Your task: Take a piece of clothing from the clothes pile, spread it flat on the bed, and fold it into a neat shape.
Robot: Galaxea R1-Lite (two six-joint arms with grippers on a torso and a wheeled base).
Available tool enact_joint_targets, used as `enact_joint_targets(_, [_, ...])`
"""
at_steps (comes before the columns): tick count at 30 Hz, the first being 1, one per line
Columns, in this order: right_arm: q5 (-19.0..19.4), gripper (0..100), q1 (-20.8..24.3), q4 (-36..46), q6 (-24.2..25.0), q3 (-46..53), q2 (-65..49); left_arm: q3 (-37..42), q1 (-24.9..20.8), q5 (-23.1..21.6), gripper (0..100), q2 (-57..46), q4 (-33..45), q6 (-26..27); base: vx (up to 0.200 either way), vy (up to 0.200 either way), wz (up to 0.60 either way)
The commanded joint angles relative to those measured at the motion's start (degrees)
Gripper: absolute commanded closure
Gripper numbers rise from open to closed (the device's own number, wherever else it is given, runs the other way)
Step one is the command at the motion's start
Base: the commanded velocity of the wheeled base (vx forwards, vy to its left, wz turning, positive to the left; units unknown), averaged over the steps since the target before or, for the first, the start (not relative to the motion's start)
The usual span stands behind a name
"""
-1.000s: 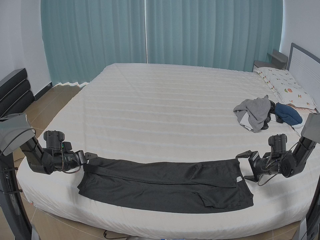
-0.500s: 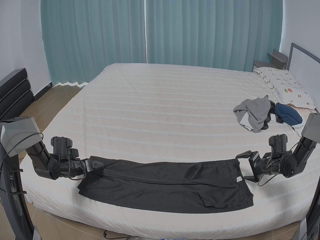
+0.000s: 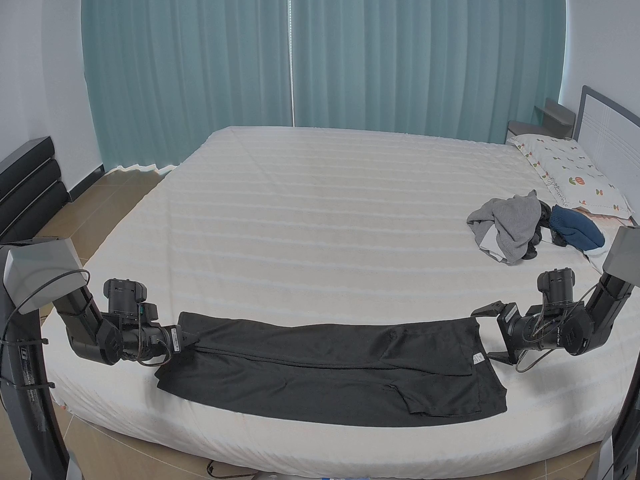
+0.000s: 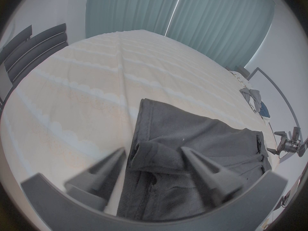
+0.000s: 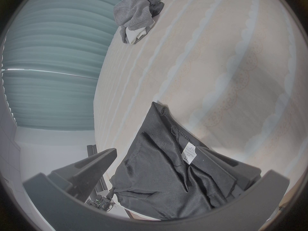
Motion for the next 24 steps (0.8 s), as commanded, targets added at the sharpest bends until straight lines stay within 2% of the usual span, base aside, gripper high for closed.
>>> enact_joint_targets(1, [-0.01, 0, 0.0, -0.02, -0.02, 0.0, 0.04, 1.37, -0.22, -0.01, 100, -0.41, -2.07, -0.41, 0.0, 0.0, 0.0])
enact_joint_targets(24, [0.08, 0, 0.0, -0.02, 0.07, 0.09, -0.05, 2.42, -0.92, 1.92, 100, -2.52, -2.86, -0.32, 0.0, 0.0, 0.0])
